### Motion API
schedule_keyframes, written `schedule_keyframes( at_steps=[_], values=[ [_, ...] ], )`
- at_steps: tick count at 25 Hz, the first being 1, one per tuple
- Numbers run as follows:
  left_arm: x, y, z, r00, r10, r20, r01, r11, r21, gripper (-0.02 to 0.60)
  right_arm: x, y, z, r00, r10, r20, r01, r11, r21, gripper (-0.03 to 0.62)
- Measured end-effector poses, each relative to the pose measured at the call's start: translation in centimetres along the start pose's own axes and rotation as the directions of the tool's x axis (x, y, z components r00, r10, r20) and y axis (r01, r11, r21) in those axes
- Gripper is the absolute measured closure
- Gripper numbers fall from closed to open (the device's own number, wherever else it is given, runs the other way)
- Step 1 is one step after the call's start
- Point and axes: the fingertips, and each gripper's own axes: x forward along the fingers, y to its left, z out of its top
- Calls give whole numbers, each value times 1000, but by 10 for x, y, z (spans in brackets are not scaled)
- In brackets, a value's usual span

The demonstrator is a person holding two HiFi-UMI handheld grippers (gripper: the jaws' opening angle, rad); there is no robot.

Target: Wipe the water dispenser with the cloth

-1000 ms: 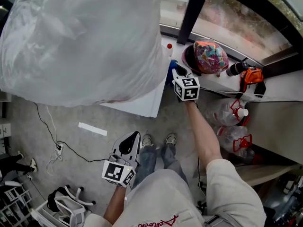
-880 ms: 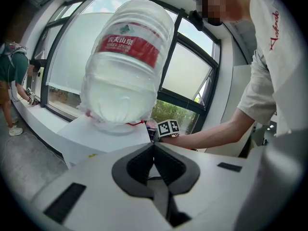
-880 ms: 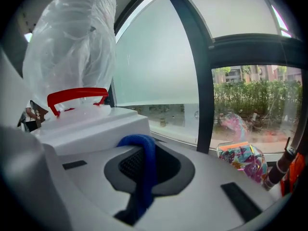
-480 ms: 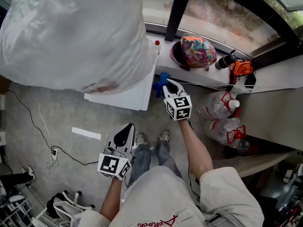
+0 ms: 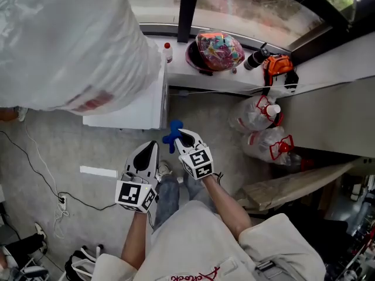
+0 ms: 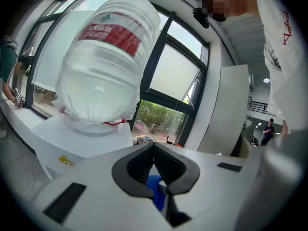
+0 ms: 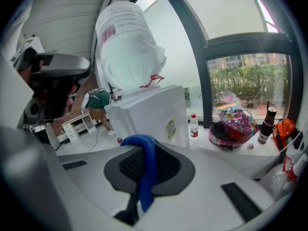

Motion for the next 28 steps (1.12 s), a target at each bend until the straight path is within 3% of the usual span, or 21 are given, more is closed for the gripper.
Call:
schedule_keyframes(
  at_steps=[13, 20, 28],
  values=[
    [20, -11, -2, 999, -35, -12, 35, 999, -4, 570, 1, 5, -2, 1000, -6, 6, 6, 998, 59, 563],
    [12, 4, 3, 1000, 9, -7, -9, 1000, -5, 570, 37, 5, 3, 1000, 25, 4, -25, 998, 57, 563],
    [10, 12, 9, 999, 49, 5, -49, 999, -5, 570, 76, -37, 23, 999, 36, 8, -36, 999, -4, 563]
  ],
)
